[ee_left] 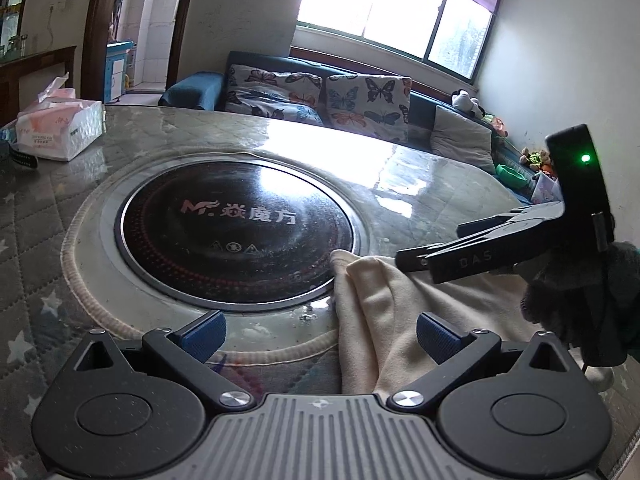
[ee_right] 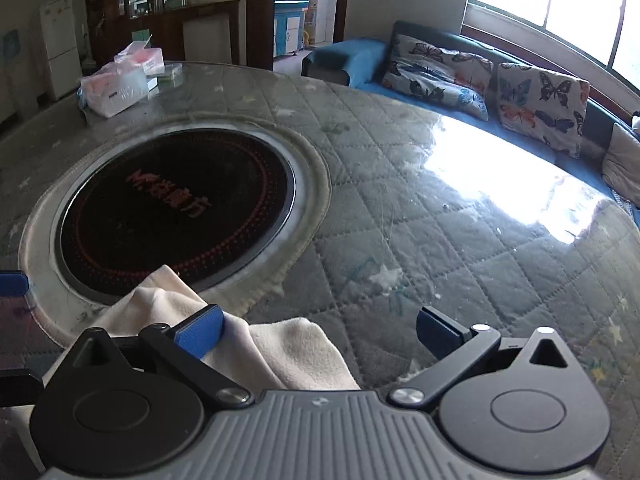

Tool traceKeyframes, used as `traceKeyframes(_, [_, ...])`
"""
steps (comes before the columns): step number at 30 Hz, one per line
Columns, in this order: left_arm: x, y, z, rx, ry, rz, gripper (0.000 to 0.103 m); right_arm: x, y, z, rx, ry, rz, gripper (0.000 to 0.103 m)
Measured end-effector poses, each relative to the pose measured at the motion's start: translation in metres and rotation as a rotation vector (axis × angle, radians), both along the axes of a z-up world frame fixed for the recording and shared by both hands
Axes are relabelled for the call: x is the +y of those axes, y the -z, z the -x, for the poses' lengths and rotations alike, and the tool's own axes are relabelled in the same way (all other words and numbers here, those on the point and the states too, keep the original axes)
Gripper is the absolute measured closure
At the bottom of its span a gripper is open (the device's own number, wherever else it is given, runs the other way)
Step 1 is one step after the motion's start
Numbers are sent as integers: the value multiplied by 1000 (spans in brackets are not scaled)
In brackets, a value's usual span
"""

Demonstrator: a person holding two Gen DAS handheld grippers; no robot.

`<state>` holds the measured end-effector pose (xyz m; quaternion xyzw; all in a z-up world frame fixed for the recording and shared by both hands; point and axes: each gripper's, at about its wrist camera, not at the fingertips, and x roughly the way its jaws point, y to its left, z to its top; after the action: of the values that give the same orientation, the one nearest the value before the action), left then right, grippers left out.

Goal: Fold clothes

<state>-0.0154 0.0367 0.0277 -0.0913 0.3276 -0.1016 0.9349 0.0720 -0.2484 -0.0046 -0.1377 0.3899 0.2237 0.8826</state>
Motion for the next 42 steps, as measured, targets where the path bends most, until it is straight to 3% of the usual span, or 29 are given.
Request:
traceKeyframes(6, [14,-6,2,-22,-55,5,0,2,-22,34,-99,-65,45,0])
traceKeyframes(12, [23,-11,4,-29,-102,19,0,26,-6,64,-148,-145,149,0])
traceKeyframes(15, [25,-14,7,-30,-123,15,0,36,-4,75,-207,-149,166,0])
traceKeyframes(18, [30,-15,8,-27,-145,25,0,39,-15,89,-229,-190,136,0])
traceKeyframes(23, [33,-15,11,-18,-166,37,0,48,-2,114,-235,-235,181,0])
traceKeyframes(27, [34,-16,13,-14,-176,40,0,53,-7,136,-325,-264,204,0])
traceKeyframes(34, [30,-17,15,-1,-172,50,0,65,2,158,-313,-306,189,0])
traceKeyframes(42, [19,-20,19,-2,-158,40,0,48,-11,173,-318,-278,132,0])
